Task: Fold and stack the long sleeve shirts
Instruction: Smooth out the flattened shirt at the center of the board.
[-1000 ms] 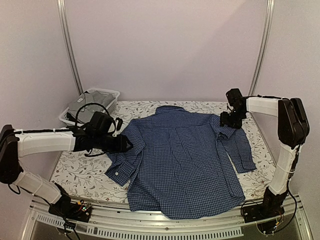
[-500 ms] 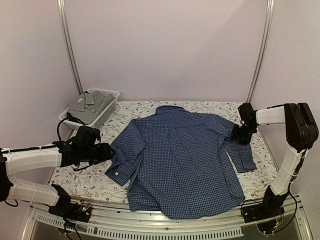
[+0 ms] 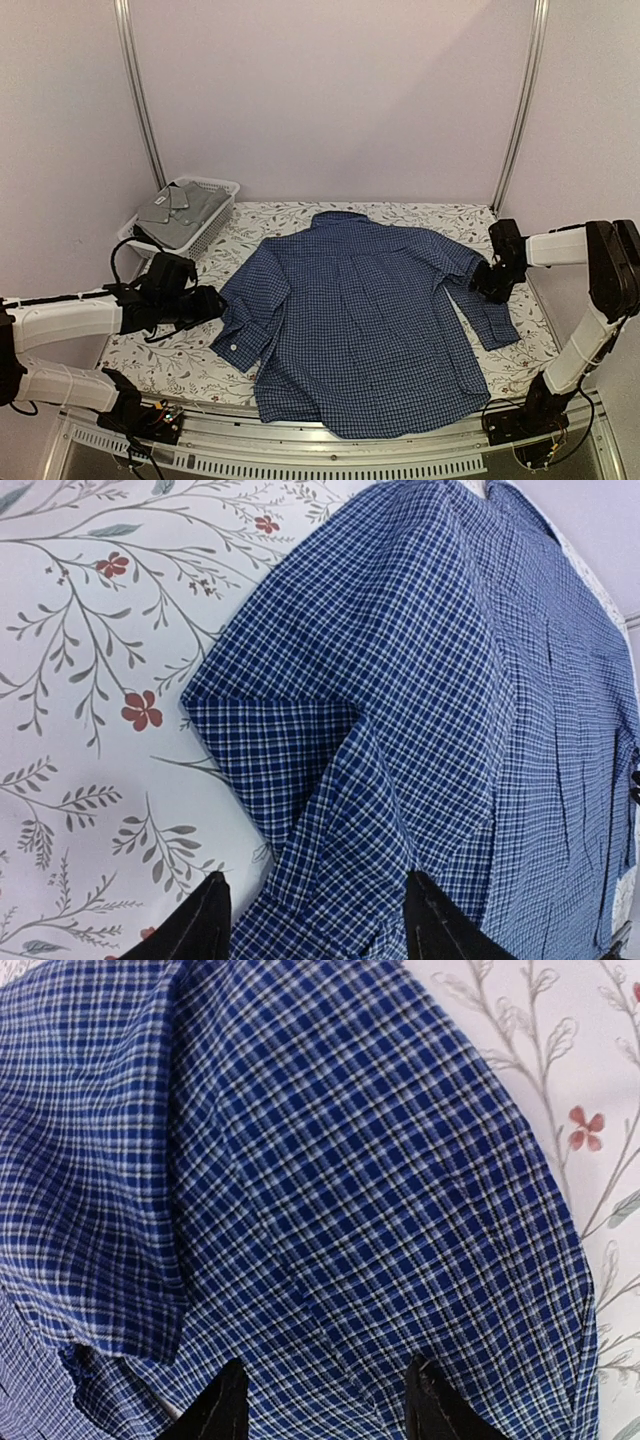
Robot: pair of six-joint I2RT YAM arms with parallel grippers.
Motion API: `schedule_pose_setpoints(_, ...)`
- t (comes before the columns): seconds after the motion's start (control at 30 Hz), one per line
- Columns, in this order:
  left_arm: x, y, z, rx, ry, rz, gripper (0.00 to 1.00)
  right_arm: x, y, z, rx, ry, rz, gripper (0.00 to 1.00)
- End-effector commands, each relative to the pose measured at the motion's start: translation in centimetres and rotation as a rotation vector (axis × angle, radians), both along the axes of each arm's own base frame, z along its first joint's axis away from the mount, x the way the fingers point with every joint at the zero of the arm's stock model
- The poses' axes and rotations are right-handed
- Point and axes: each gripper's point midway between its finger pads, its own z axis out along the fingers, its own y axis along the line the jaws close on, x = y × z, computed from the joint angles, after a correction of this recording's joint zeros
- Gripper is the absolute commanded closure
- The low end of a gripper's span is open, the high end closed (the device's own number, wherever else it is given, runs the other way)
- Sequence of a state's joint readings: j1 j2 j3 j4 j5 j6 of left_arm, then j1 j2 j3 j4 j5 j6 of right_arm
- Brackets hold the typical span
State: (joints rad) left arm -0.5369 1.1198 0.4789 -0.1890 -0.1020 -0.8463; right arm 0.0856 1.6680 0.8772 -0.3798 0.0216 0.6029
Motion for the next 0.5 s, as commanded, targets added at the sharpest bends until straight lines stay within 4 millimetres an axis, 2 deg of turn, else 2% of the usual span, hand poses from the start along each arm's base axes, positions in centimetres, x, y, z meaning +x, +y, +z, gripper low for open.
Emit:
schedule_pose_setpoints(0.0, 0.2, 0.2, -0.1, -0.026, -0.013, -0.008, 0.41, -0.7, -4.2, -0.7, -0.037, 0.040, -0.089, 0.46)
schedule_pose_setpoints(0.07, 0.1, 0.2, -0.2, -0.034, -0.010, -0.010, 0.40, 0.8, -5.3, -0.1, -0.051, 0.021, -0.100, 0.43)
schedule_pose_setpoints(0.27, -0.3, 0.1, -0.6, -0.045, 0.011, -0.037, 0.35, 6.5, -7.0, 0.3, -0.057, -0.015, -0.078, 0.41)
schedule_pose_setpoints(0.4, -0.9, 0.0, -1.0, -0.051, 0.042, -0.061, 0.33, 9.1, -7.4, -0.1, -0.074, -0.006, -0.053, 0.38)
schedule_pose_setpoints(0.47, -1.1, 0.0, -1.2, -0.042, 0.054, -0.072, 0.31, 9.9, -7.5, 0.6, -0.082, -0.029, -0.047, 0.36)
